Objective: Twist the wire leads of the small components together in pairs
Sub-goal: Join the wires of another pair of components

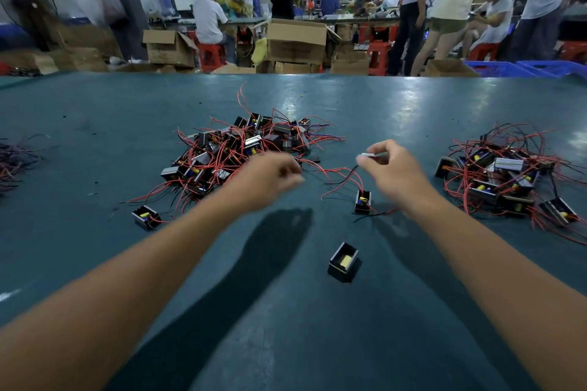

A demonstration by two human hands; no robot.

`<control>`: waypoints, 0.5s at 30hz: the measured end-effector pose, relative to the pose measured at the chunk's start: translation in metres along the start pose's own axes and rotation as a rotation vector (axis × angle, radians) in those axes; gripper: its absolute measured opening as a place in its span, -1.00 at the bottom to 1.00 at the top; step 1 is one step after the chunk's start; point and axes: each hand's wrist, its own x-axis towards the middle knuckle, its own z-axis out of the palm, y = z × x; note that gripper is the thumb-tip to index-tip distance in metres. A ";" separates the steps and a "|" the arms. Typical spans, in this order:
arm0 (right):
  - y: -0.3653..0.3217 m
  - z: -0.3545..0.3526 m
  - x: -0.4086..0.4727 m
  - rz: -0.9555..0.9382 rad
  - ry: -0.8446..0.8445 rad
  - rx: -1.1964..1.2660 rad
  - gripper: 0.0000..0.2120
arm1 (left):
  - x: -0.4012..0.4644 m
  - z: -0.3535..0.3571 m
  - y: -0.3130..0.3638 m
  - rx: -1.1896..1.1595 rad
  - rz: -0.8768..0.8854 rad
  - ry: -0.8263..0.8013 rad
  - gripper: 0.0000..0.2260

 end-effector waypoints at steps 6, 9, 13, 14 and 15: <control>0.010 0.000 -0.007 -0.011 -0.048 -0.305 -0.64 | 0.098 -0.036 -0.070 0.427 -0.082 0.072 -0.73; 0.012 0.002 -0.007 -0.003 0.037 -0.349 -0.52 | 0.121 -0.032 -0.075 0.596 -0.023 -0.169 -0.57; 0.014 0.005 -0.009 -0.020 0.127 -0.429 -0.47 | 0.137 -0.029 -0.071 0.743 -0.011 -0.227 -0.63; 0.014 0.006 -0.010 -0.036 0.147 -0.435 -0.47 | 0.139 -0.029 -0.070 0.797 0.035 -0.196 -0.70; 0.013 0.006 -0.011 -0.057 0.165 -0.430 -0.47 | 0.139 -0.030 -0.068 0.852 0.084 -0.155 -0.75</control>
